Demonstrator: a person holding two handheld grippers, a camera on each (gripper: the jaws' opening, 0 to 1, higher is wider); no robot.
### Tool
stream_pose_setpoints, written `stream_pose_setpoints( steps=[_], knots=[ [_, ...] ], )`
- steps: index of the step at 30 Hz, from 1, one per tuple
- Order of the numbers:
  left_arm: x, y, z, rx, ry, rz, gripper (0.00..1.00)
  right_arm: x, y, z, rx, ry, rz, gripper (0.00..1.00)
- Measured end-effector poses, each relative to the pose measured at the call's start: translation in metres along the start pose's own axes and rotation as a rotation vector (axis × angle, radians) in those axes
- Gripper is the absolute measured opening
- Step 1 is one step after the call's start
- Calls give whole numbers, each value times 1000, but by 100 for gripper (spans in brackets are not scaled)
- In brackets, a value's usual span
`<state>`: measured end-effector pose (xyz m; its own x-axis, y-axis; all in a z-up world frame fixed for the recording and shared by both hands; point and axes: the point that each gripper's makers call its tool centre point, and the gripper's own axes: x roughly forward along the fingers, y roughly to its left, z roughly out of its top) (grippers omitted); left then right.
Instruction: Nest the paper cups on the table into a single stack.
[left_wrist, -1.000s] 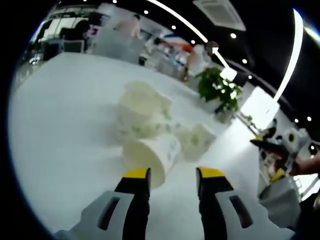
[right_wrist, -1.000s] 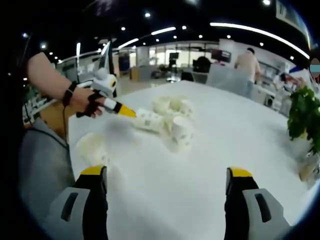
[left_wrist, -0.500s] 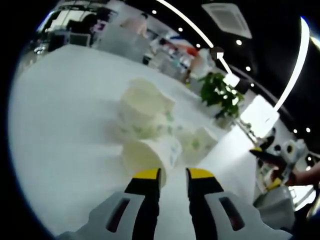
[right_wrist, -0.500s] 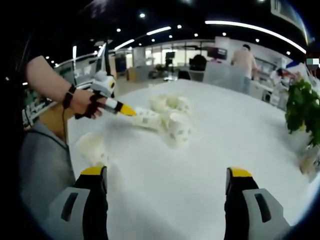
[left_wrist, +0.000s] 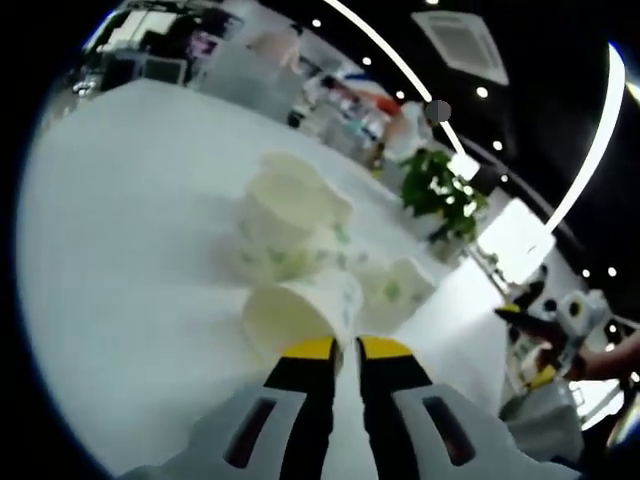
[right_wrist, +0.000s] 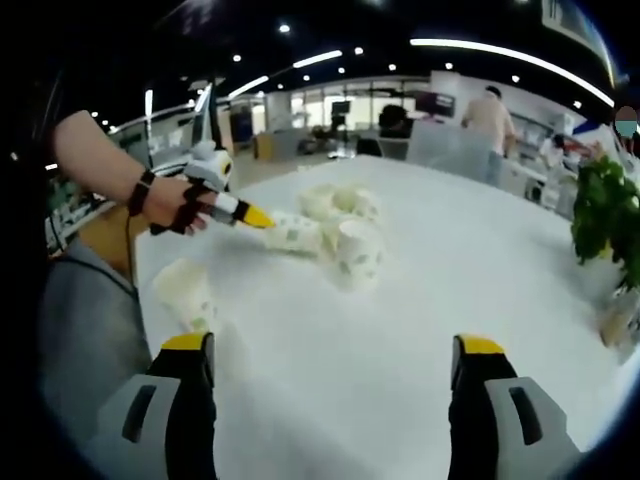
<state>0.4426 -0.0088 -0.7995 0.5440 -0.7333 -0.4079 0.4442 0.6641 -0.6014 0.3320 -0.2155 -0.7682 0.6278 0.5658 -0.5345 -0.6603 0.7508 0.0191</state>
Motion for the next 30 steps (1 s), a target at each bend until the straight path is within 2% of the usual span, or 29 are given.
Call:
stream_pose_setpoints(
  steps=[5,12,30],
  knots=[
    [-1,3,-5,14,15,8,1,-1,0,0,3,1,-1,96],
    [-7,4,-3,10,-12,16,0,2,4,-1,-5,8,10,96],
    [-17,-3,-3,21,-19,23,0,-3,9,2,-8,-8,12,96]
  ],
)
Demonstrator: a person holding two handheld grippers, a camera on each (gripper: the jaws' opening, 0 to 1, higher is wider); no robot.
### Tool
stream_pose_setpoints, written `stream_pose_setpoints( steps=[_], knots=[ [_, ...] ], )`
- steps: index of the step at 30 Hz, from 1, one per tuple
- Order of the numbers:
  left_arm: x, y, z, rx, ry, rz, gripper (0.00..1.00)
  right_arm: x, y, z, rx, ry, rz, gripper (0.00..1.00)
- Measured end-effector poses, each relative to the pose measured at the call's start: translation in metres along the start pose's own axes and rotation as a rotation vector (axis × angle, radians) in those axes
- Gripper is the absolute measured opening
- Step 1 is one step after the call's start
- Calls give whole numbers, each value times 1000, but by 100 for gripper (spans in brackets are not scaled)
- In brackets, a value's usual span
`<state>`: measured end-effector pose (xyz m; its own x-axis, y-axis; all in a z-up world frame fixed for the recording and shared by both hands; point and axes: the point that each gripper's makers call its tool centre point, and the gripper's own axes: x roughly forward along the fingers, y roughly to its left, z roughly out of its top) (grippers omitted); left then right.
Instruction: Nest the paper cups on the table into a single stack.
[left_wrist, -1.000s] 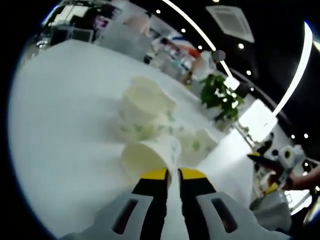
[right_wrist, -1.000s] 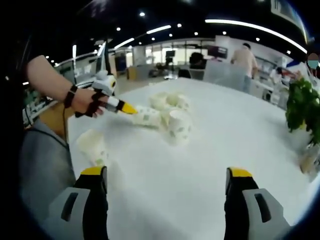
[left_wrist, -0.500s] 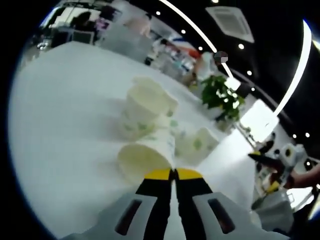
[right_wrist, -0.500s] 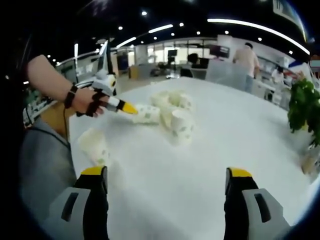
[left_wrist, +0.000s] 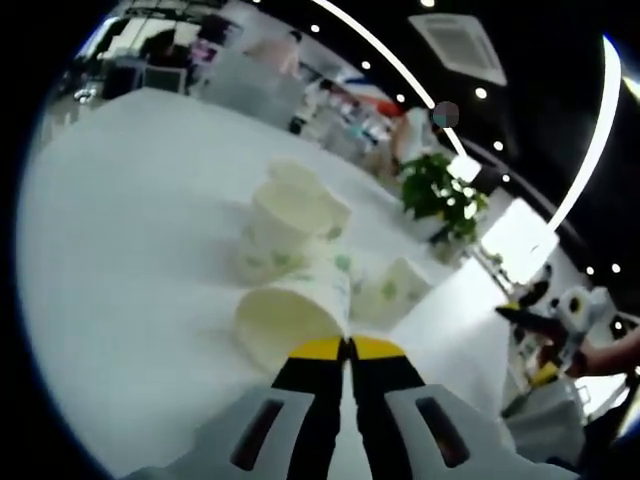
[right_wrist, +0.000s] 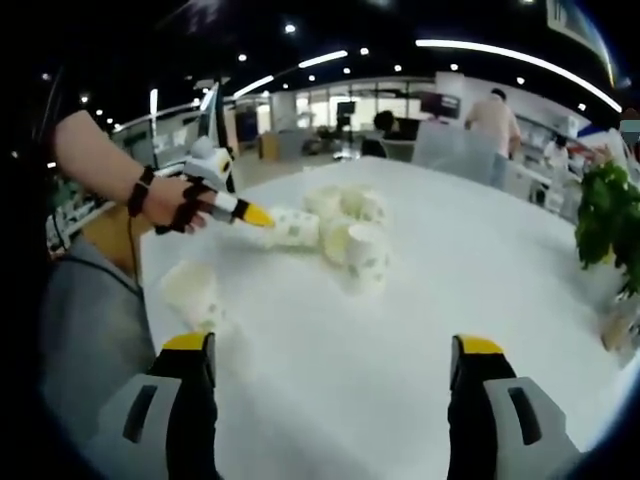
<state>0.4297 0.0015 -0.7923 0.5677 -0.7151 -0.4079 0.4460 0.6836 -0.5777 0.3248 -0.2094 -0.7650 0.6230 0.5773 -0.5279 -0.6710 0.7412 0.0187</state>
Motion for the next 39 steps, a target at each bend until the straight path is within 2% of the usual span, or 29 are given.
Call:
stream_pose_setpoints(
  steps=[11,25,35,39],
  knots=[
    [-4,-8,-2,12,7,-6,0,-4,3,-1,-2,-4,1,95],
    [-10,-17,5,26,21,-22,0,-4,1,5,13,-26,-8,95],
    [-22,-27,9,67,55,-50,0,-1,4,10,26,-45,-14,95],
    [-27,-32,6,115,97,-71,0,0,6,12,34,-56,-21,95]
  ],
)
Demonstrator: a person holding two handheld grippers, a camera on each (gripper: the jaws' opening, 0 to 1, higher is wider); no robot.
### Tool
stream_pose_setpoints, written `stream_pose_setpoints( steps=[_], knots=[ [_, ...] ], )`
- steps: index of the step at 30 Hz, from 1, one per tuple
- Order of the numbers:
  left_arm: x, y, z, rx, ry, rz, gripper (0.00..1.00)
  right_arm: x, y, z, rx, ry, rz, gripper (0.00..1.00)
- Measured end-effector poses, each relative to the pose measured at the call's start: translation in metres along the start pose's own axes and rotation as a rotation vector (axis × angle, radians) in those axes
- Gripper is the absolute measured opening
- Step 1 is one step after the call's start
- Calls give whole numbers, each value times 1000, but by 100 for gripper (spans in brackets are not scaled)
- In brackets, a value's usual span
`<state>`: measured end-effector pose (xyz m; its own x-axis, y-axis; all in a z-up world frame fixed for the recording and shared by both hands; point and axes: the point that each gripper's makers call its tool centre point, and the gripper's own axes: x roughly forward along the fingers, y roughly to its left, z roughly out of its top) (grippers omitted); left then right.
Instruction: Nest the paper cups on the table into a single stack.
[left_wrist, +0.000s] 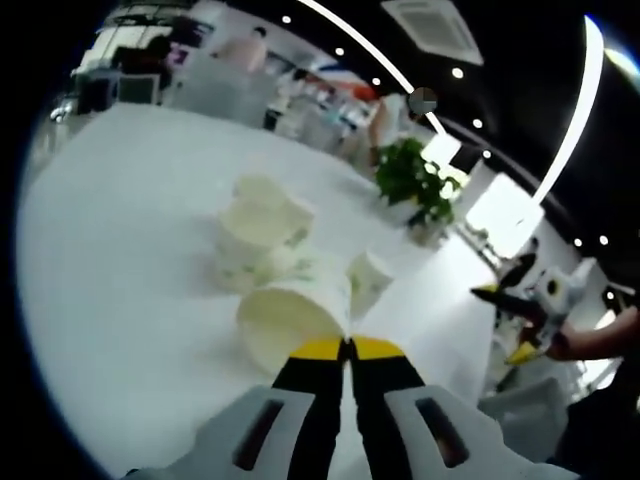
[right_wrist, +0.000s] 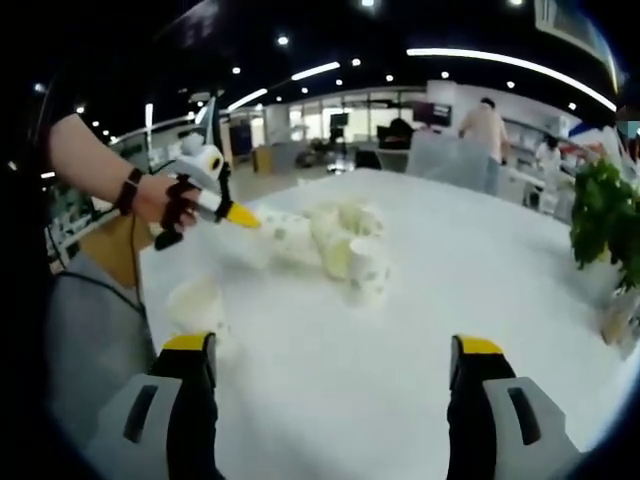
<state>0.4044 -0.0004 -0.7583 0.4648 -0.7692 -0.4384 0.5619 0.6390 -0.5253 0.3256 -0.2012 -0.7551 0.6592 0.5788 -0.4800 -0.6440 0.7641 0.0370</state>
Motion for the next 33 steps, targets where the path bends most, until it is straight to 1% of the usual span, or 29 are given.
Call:
stream_pose_setpoints(
  steps=[6,8,9,11,13,16,18,25,29,33],
  knots=[
    [-4,-8,3,40,26,-33,0,0,2,3,10,-11,-13,95],
    [-5,-11,4,63,46,-46,0,0,3,4,13,-15,-16,95],
    [-6,-15,5,66,60,-64,0,0,3,4,16,-18,-17,95],
    [-8,-22,8,95,62,-92,0,-1,4,4,16,-19,-21,95],
    [-10,-26,4,122,97,-102,0,-2,6,4,23,-23,-26,95],
    [-12,-32,5,124,94,-125,0,-2,7,2,31,-24,-30,95],
    [-15,-37,5,119,102,-143,0,-3,8,1,44,-27,-35,94],
    [-24,-54,-4,182,154,-182,0,-8,10,2,50,-36,-50,94],
    [-31,-60,-5,219,165,-190,0,-10,13,2,50,-37,-55,94],
    [-39,-68,-4,227,169,-211,0,-13,15,4,50,-43,-63,94]
  ],
)
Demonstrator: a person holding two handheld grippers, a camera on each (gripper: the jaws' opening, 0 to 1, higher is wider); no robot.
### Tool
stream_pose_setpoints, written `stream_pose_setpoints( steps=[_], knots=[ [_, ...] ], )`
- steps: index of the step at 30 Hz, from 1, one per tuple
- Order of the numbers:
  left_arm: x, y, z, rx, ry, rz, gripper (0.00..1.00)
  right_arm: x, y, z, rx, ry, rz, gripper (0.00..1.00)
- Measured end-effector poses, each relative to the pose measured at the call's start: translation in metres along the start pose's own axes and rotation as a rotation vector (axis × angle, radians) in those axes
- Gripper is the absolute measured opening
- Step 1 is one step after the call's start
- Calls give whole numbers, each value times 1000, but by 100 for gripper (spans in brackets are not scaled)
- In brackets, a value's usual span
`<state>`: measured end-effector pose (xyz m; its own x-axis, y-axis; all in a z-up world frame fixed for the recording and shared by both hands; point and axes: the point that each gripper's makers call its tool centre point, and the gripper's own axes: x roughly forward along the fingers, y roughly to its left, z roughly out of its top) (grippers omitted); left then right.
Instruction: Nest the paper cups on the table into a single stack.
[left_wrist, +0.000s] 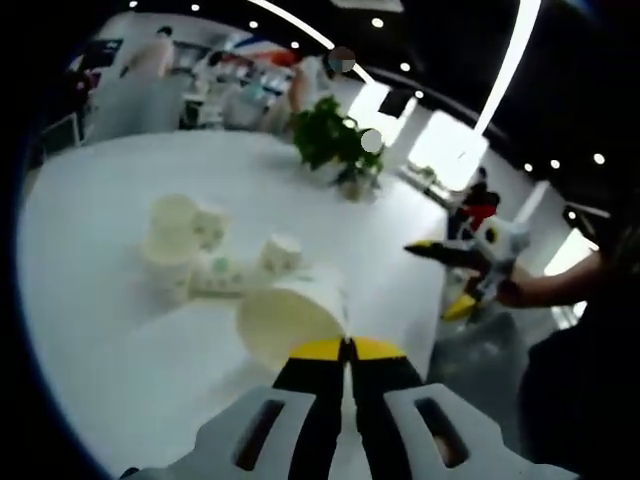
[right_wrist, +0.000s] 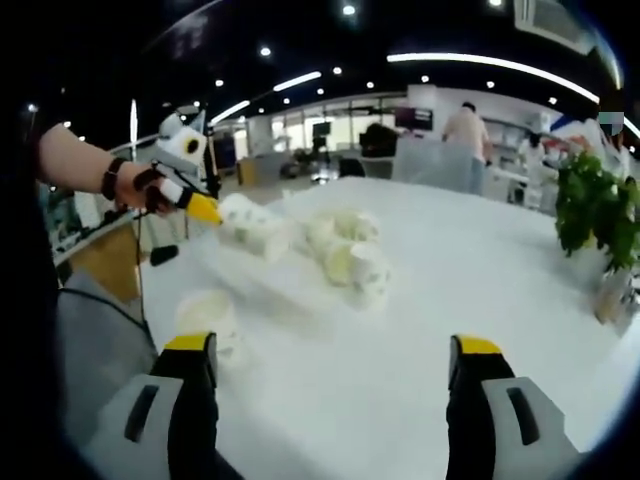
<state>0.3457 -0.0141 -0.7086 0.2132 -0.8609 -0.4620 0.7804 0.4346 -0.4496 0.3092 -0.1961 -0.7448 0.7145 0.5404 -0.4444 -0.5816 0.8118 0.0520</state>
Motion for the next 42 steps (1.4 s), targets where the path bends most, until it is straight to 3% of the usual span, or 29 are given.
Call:
stream_pose_setpoints(
  steps=[12,25,31,35,42],
  knots=[
    [-12,-25,-5,19,19,-36,0,-2,7,2,-1,-2,-5,94],
    [-22,-44,5,48,-15,-35,0,-4,15,2,-7,-1,-5,94],
    [-25,-59,-12,111,70,-34,0,-6,18,-2,-1,-3,-7,94],
    [-29,-68,-6,100,50,-47,0,-6,21,-5,1,-1,-7,94],
    [-34,-76,-7,151,105,-42,0,-6,24,-5,4,-5,-7,94]
  ],
)
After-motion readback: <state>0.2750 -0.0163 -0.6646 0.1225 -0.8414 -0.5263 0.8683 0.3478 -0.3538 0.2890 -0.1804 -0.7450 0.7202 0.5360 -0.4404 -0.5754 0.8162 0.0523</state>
